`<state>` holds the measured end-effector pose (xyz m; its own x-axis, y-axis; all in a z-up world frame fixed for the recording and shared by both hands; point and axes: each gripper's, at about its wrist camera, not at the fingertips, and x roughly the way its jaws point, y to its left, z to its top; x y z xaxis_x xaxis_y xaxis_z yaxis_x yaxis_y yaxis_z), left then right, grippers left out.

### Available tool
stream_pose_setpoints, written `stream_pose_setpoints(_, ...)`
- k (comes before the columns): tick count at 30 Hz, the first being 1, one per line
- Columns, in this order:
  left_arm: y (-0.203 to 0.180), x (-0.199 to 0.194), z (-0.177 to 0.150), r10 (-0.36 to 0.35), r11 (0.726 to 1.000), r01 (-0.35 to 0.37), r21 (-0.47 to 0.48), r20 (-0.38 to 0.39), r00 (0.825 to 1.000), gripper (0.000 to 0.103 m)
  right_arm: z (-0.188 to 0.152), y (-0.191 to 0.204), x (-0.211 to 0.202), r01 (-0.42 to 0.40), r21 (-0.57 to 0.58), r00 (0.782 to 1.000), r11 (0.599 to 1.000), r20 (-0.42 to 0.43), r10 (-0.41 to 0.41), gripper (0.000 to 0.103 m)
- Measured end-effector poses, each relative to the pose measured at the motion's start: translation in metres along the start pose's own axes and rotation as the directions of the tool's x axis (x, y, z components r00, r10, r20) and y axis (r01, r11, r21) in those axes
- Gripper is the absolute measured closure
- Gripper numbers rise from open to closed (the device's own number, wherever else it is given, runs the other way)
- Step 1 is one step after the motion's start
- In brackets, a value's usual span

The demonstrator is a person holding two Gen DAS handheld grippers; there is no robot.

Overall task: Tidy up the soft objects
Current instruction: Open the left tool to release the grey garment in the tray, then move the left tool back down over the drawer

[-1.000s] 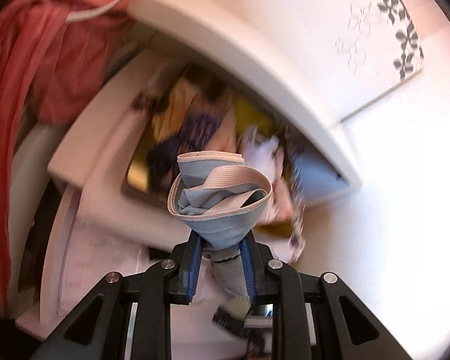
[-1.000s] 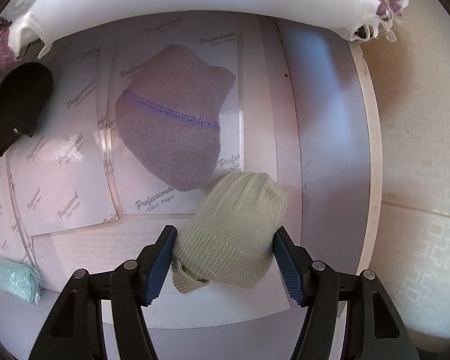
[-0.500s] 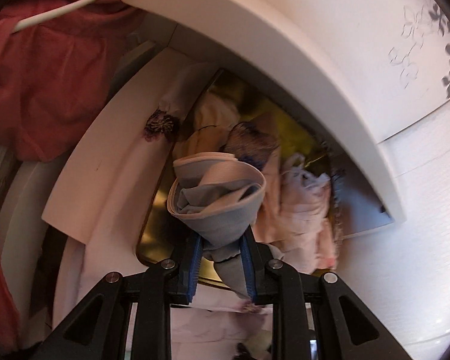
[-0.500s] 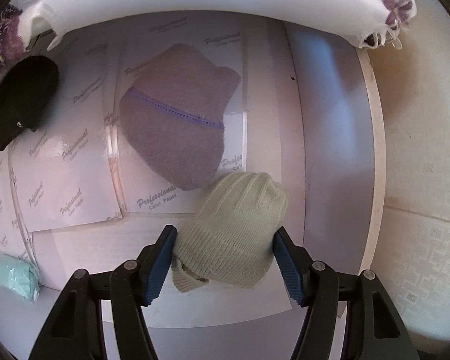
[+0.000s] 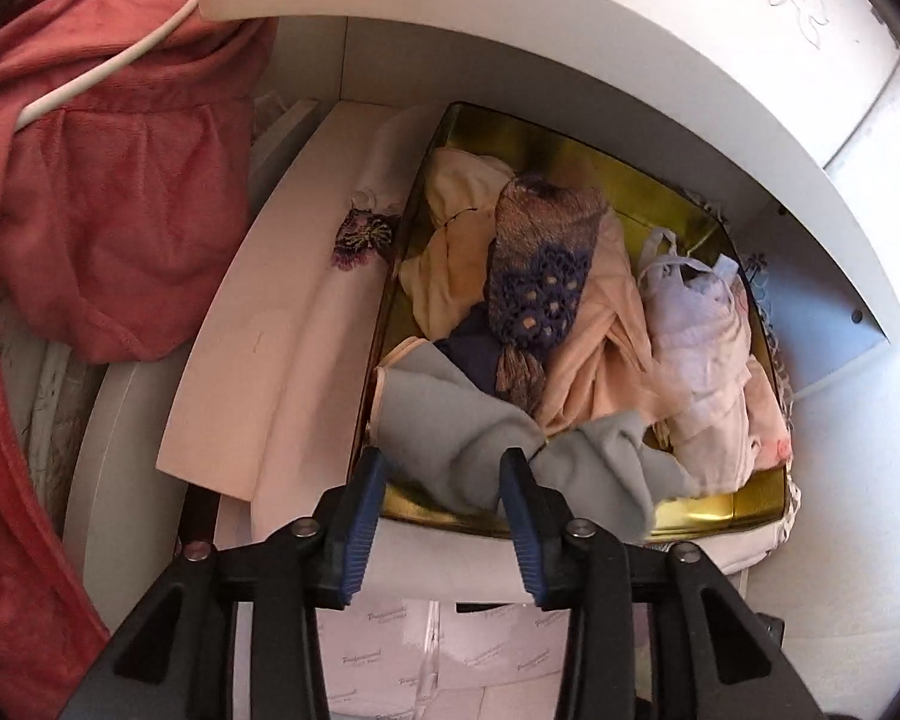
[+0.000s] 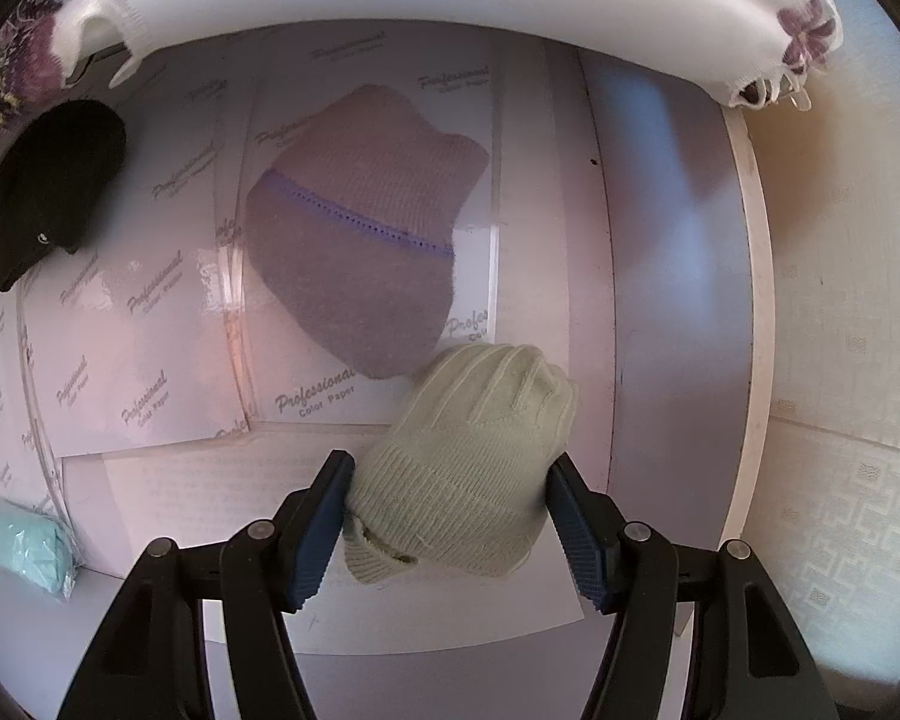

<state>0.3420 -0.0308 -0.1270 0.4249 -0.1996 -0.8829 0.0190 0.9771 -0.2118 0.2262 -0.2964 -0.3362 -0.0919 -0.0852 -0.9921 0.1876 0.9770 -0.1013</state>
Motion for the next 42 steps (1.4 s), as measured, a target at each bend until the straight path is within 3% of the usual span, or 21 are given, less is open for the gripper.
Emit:
stream_pose_setpoints(19, -0.017, -0.058, -0.048, 0.072, 0.989, -0.090, 0.116, 0.149, 0.986, 0.058, -0.002, 0.002, -0.002, 0.009, -0.005, 1.000, 1.000, 0.003, -0.009, 0.038)
stream_pose_setpoints(42, -0.018, -0.079, -0.111, 0.093, 0.977, -0.117, 0.178, 0.140, 0.986, 0.058, 0.000, -0.008, -0.004, -0.006, 0.013, 1.000, 1.000, 0.008, 0.006, 0.038)
